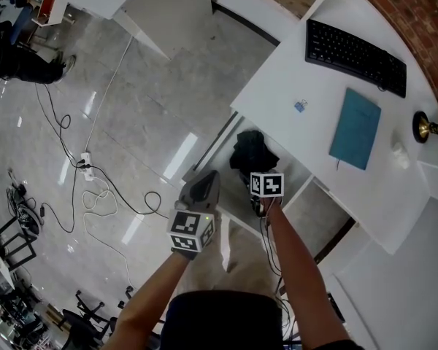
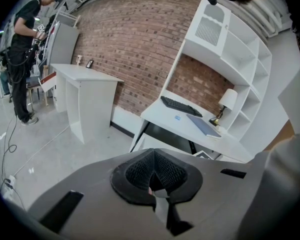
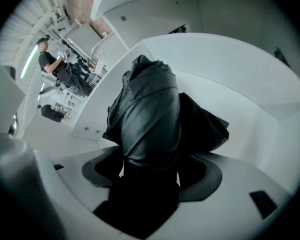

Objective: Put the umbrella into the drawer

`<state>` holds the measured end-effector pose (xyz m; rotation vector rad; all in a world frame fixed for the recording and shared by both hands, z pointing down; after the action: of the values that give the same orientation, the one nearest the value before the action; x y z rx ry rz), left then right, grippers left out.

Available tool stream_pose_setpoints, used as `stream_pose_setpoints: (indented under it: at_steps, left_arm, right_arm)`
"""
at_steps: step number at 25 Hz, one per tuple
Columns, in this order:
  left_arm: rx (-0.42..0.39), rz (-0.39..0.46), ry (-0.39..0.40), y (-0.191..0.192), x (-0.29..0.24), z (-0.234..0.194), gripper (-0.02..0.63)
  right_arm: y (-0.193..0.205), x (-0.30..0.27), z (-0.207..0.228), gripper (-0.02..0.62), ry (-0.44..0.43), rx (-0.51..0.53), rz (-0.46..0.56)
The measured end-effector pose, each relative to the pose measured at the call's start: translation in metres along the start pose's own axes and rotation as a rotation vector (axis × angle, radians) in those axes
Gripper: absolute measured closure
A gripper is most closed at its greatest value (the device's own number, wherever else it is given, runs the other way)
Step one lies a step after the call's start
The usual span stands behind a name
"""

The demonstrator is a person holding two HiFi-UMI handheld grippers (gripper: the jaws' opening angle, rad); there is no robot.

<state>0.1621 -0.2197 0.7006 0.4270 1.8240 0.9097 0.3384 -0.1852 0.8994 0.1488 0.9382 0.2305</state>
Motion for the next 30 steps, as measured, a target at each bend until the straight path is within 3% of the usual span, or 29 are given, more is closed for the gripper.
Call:
stream_pose_setpoints:
  at_steps: [3,7,10,12,20,26,30]
  left_arm:
    - [-0.01,-0.002,0.001,-0.007,0.007,0.002,0.594]
    - [-0.041,0.013,0.022,-0.027,0.024,0.007,0.594]
    - [-0.072,0.021,0.037,-0.044,0.044,0.009,0.594]
    - [-0.095,0.03,0.042,-0.054,0.058,0.01,0.594]
    - [-0.138,0.075,0.051,-0.083,0.095,0.019,0.594]
    - [-0.185,0.173,0.052,-0.137,0.104,0.029,0.594]
    - [-0.209,0.281,0.086,-0.187,0.12,0.043,0.594]
  right_arm:
    - [0.001,0.016,-0.007,0.291,-0.049,-0.055,0.027]
    - [-0.001,0.059,-0.032,0.293,-0.085,-0.018,0.056]
    - [-0.004,0.1,-0.061,0.303,-0.081,0.076,0.085]
    - [-0.011,0.132,-0.083,0.363,-0.075,0.151,0.13]
    - [-0.049,0.238,-0.162,0.47,-0.016,0.408,0.361]
    - [-0.08,0.311,-0.207,0.578,0.016,0.536,0.564]
    - [-0.092,0.368,-0.23,0.594,0.062,0.622,0.711]
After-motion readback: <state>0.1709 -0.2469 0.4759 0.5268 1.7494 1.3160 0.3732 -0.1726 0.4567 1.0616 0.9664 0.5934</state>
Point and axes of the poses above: the fingertips, and each gripper's own axes: x backward along the fingers, z to its right, y out of its underside, the point moved 7 cm from there along x, backward along the fingers, and after that the axes turned 14 degrees about -y, right-handed, at the moved point
